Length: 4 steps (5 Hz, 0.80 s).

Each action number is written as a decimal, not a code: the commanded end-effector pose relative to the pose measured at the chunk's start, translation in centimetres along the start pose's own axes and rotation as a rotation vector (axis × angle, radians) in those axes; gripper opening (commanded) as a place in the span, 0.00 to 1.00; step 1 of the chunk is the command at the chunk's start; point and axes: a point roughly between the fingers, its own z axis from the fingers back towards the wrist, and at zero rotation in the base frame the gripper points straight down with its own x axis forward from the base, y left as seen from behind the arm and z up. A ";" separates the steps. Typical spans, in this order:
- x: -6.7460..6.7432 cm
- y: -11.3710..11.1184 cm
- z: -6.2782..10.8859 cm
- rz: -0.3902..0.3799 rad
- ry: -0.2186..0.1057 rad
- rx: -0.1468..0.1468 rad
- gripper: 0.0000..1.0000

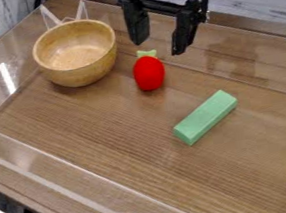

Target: Put the green block in the brown bowl

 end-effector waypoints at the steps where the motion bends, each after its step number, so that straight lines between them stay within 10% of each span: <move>1: -0.2 -1.6 -1.8 -0.059 0.009 -0.005 1.00; 4: 0.3 -5.8 -9.1 -0.429 -0.036 0.013 1.00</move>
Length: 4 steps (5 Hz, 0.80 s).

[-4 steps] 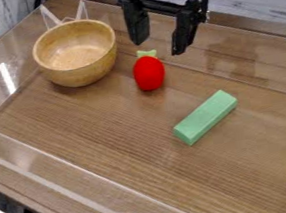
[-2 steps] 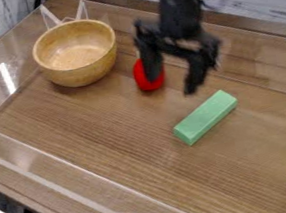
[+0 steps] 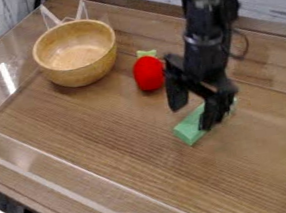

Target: Put the green block in the brown bowl

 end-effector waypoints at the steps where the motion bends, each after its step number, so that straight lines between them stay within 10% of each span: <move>1: 1.3 -1.3 1.5 -0.057 -0.090 0.038 1.00; 4: 1.1 0.6 2.4 0.030 -0.164 0.059 1.00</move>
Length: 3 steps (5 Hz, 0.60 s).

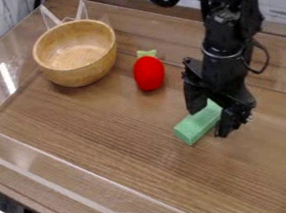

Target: Put the green block in the brown bowl

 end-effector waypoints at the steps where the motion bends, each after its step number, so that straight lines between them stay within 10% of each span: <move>1: 1.3 0.4 2.7 0.065 -0.061 0.011 0.00; 2: 2.2 -0.3 4.1 0.113 -0.079 0.011 1.00; 3: 2.1 0.1 3.4 0.048 -0.087 -0.003 1.00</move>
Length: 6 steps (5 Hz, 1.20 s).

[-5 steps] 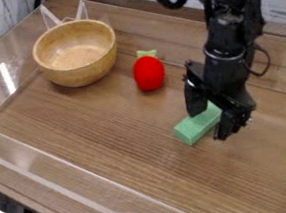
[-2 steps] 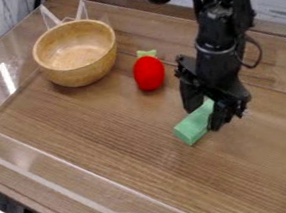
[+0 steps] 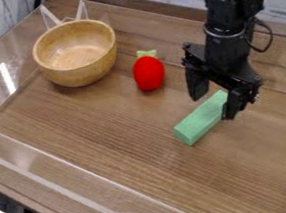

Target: Put the green block in the brown bowl

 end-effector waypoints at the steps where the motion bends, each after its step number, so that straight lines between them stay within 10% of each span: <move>1: 0.5 1.2 0.9 -0.046 -0.058 -0.003 1.00; 3: -0.7 0.8 -0.8 -0.011 -0.028 -0.004 1.00; 6: 0.8 -0.1 -1.8 -0.158 -0.040 0.015 1.00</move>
